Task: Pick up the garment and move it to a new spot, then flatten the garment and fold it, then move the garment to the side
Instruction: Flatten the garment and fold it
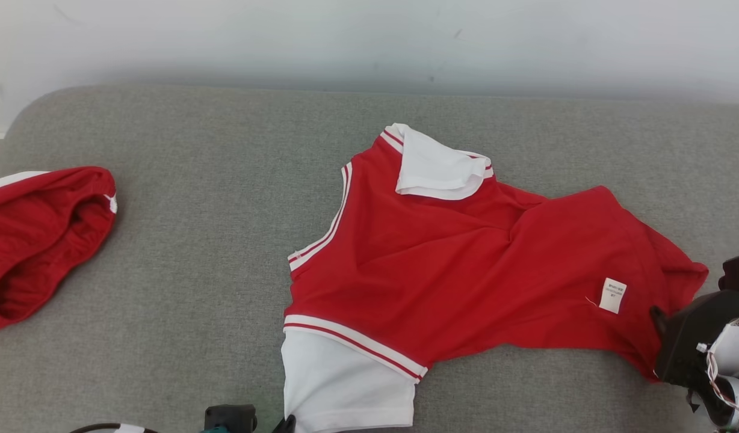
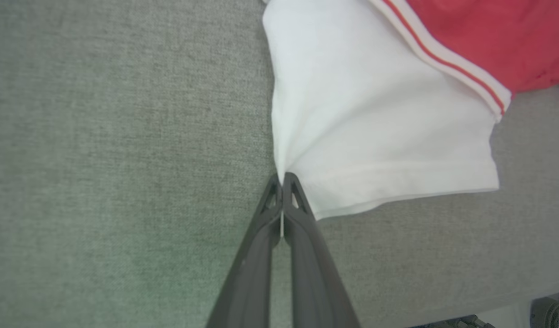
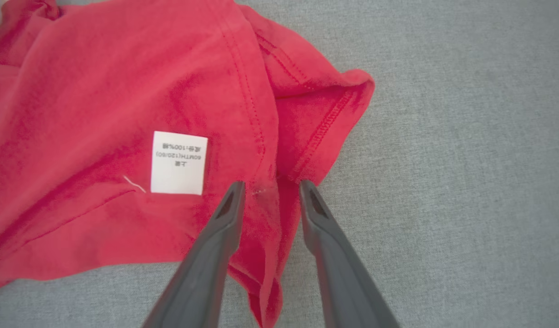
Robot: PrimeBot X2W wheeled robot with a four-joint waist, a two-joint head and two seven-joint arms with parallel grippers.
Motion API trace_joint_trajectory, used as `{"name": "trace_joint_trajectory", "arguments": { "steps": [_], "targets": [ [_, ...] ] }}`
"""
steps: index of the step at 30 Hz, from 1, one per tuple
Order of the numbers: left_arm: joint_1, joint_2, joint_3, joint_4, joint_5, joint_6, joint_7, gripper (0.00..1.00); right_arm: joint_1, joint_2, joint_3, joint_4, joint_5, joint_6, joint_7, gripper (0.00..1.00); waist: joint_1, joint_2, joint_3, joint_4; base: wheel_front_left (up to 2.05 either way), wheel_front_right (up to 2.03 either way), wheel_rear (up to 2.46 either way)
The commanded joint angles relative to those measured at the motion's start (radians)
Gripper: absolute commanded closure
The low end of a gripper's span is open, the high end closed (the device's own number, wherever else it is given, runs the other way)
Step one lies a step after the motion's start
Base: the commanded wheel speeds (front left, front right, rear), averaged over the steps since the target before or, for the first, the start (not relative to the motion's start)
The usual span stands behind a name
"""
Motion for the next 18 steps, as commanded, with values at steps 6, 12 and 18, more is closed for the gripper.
{"name": "trace_joint_trajectory", "arguments": {
  "steps": [6, 12, 18],
  "targets": [
    [-0.004, 0.0, -0.003, 0.007, 0.002, -0.002, -0.005, 1.0, -0.024, -0.017, 0.001, 0.05, -0.009, 0.001, -0.007, 0.58, 0.0, 0.0, 0.002, 0.012, 0.0, 0.0, 0.0],
    [0.001, 0.006, -0.003, 0.003, -0.002, 0.003, -0.004, 1.0, -0.03, -0.022, 0.006, 0.083, 0.002, 0.001, -0.008, 0.6, 0.0, 0.0, 0.0, 0.01, 0.0, 0.0, 0.0],
    [-0.001, 0.012, -0.002, -0.006, 0.0, 0.008, -0.006, 1.0, -0.032, -0.023, 0.016, 0.092, 0.006, 0.001, -0.012, 1.0, 0.0, 0.0, -0.004, 0.006, 0.0, 0.0, 0.0]
  ]
}}
